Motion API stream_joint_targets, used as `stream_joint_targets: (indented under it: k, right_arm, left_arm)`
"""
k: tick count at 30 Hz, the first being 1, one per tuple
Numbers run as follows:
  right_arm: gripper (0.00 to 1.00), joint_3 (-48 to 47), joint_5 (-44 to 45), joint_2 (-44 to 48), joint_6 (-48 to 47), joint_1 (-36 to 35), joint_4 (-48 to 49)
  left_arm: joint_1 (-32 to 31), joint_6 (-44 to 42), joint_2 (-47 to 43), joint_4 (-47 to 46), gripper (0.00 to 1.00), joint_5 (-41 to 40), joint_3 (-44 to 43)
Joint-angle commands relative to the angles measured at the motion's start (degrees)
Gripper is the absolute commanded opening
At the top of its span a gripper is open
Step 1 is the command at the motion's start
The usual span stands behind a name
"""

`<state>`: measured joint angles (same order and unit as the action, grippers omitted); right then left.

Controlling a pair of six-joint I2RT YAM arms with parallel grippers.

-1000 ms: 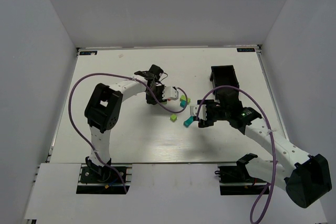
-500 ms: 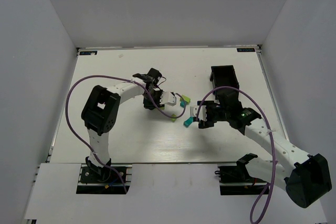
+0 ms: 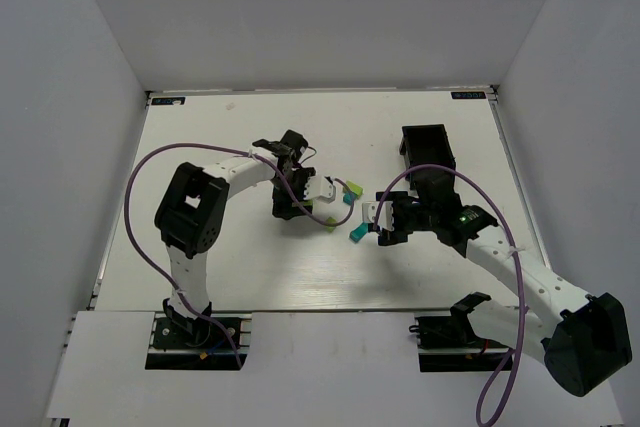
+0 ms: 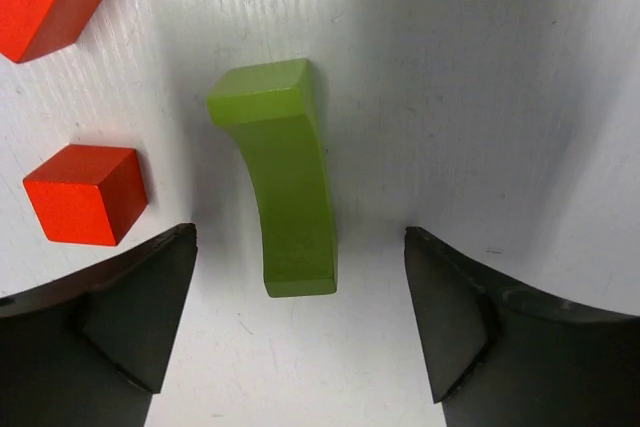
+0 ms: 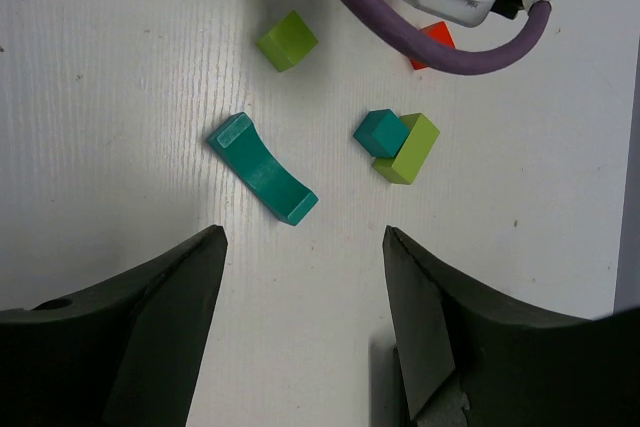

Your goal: Build the wood block tower

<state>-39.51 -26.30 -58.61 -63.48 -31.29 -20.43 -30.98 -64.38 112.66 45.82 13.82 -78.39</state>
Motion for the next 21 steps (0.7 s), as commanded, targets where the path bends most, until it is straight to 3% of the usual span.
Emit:
stream_joint_targets:
  k: [1,8,14,19,21]
  right_arm:
    - [0.7,0.5,-1.1,0.3,-0.3,-0.1,0.2]
    - [0.7,0.7,-1.0,0.3,-0.3,-0.2,0.2]
    - [0.7,0.7,-1.0,-0.5,-0.4,-0.3,0.3]
    - [0.69,1.1,-1.4,-2.1,-2.7,-0.1,0.1]
    - [0.58,1.6,-2.6,-2.7,-3.8,-0.1,0.2]
  left_arm:
    - [-0.3,-0.1,-2.0,0.5,0.98,2.6,-0.9]
    - [-0.3,3.6,-5.7,-3.1,1.0,0.1,-0.9]
    - [0.3,11.1,-17.7,-10.6,1.0,-0.5,3.5]
    - [0.3,28.1,-30.2,-24.0,1.0,-4.1,10.1]
    - [0.3,40.5,-34.2,-25.4,1.0,-9.6,11.7]
